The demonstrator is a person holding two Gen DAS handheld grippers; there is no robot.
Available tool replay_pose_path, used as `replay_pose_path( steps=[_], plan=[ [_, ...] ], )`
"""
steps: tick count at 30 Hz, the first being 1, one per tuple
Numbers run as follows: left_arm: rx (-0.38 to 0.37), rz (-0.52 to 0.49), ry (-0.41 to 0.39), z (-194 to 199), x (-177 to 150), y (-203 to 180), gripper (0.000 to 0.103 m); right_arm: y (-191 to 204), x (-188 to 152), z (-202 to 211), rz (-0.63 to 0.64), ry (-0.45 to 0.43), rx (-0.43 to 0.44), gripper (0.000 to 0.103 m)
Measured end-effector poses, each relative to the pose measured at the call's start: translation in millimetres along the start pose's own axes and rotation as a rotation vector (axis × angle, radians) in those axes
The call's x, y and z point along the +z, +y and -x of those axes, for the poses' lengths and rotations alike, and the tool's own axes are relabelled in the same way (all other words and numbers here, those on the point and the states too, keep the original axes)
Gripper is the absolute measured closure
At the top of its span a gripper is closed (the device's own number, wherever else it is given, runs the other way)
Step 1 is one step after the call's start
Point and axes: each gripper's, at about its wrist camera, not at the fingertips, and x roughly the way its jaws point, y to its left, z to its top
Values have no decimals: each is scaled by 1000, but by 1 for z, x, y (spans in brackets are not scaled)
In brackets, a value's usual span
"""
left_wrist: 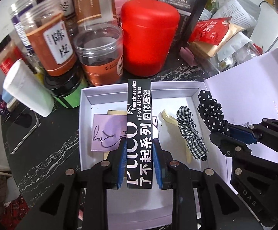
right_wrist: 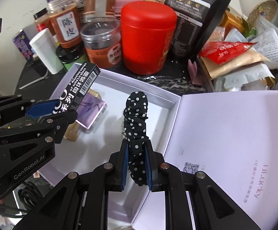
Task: Organize rigid objects
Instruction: 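Lower the PUCO box with the left gripper while the right gripper lowers the polka-dot scrunchie into the box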
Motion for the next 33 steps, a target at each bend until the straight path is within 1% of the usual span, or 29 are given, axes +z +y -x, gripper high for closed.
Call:
replay_pose_path(
  steps=[7, 17, 19, 24, 27, 30, 33],
  plan=[
    [0, -17, 28, -20, 4, -6, 78, -7, 2, -15, -18, 16, -10, 87],
    [17, -60, 23, -26, 10, -13, 78, -12, 2, -34, -32, 49, -4, 87],
    [24, -66, 25, -27, 10, -13, 78, -12, 1, -35, -33, 51, -3, 85],
    [38, -95, 35, -24, 7, -17, 78, -13, 0, -35, -40, 54, -4, 85],
    [45, -96, 37, -25, 8, -18, 78, -13, 0, -35, -38, 52, -8, 85],
    [55, -91, 35, -27, 10, -19, 78, -13, 1, -33, -37, 52, -17, 80],
    [52, -78, 41, -27, 10, -17, 78, -14, 2, -31, -35, 51, -27, 80]
  ],
)
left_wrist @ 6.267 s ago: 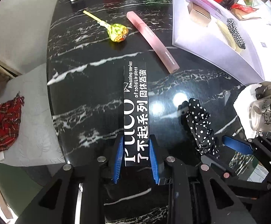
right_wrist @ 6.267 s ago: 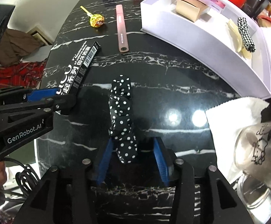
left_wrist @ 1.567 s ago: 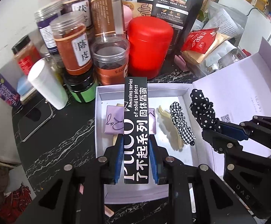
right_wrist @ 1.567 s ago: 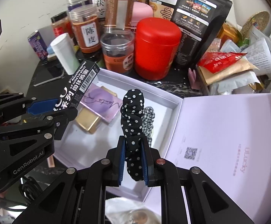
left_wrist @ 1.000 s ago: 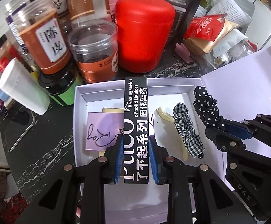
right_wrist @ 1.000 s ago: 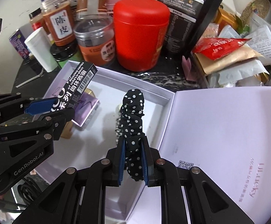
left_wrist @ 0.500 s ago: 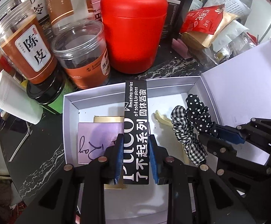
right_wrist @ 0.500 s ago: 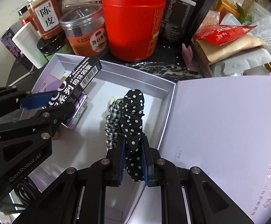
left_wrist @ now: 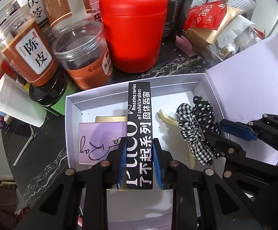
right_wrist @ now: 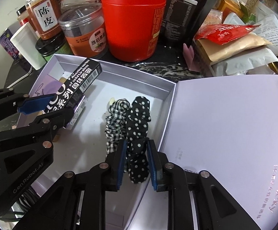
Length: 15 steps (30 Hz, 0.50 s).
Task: Organize rigid objects
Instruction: 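Open the right gripper while the left gripper opens, releasing both items in the box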
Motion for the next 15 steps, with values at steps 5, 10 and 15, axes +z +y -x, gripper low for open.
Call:
replay_pose_path(
  steps=[5, 10, 15],
  plan=[
    [4, 18, 14, 2, 1, 3, 78, -1, 0, 7, -4, -10, -3, 74],
    [21, 25, 21, 8, 1, 4, 78, -2, 2, 15, -4, -19, -6, 74],
    [15, 41, 49, 11, -2, 7, 78, -3, -1, 26, -7, -35, -10, 71]
  ],
)
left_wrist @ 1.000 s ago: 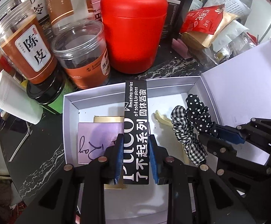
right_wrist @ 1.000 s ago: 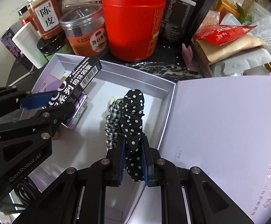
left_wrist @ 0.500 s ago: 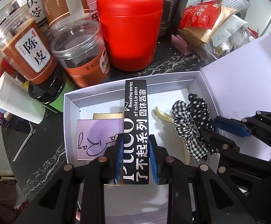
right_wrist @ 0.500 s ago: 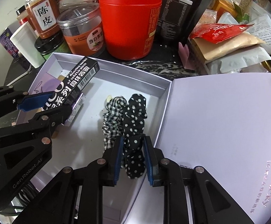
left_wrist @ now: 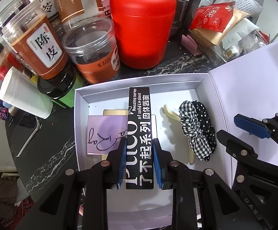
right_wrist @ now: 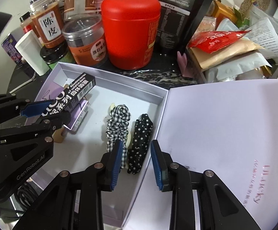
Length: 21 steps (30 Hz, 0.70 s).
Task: Organize rigid objects
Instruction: 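Open the right gripper while the left gripper opens, releasing both items in the box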
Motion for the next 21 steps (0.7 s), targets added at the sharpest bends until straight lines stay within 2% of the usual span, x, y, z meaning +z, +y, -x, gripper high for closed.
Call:
replay_pose_path(
  steps=[11, 12, 13, 15, 21],
  plan=[
    [11, 0, -16, 22, -3, 11, 75, 3, -7, 21, 4, -20, -4, 70],
    [11, 3, -19, 25, -3, 12, 68, 3, -7, 23, 2, -22, -5, 70],
    [9, 5, -22, 27, -3, 12, 56, 3, -8, 25, 0, -24, -5, 70],
    [-3, 14, -32, 32, -5, 13, 39, 3, -9, 30, -2, -28, -7, 70],
    [-26, 34, -57, 51, -13, 17, 39, 5, -9, 44, 6, -44, -17, 70]
  ],
)
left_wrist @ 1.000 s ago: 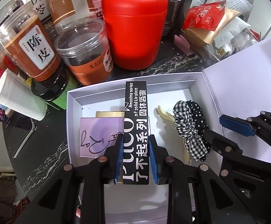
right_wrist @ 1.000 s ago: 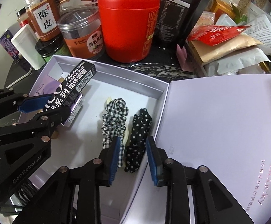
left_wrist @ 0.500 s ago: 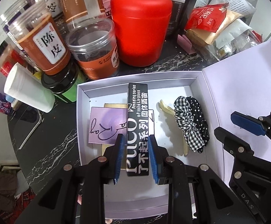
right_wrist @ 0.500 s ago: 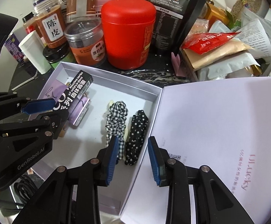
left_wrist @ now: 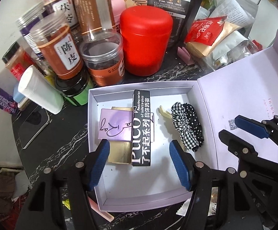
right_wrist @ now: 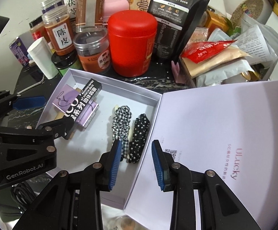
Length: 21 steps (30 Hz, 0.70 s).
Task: Organize rigid objects
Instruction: 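Open the right gripper while the left gripper opens, releasing both items in the box, then withdraw both grippers up and away from the lavender box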
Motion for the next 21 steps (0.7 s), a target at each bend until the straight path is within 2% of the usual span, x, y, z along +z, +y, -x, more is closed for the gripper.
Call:
replay_pose_path(
  steps=[4, 7, 14, 18, 21],
  plan=[
    [0, 12, -17, 14, -5, 5, 39, 4, 0, 11, 5, -16, -4, 70],
    [-15, 29, -47, 27, -10, 12, 39, 7, 1, 21, 4, -31, 1, 66],
    [7, 64, -88, 55, -23, 27, 38, 23, -2, 41, 31, -66, 3, 66],
    [15, 82, -117, 73, -31, 35, 20, 33, -4, 53, 46, -88, 11, 66],
    [25, 98, -135, 85, -37, 40, 20, 39, -6, 61, 59, -100, 17, 66]
  ],
)
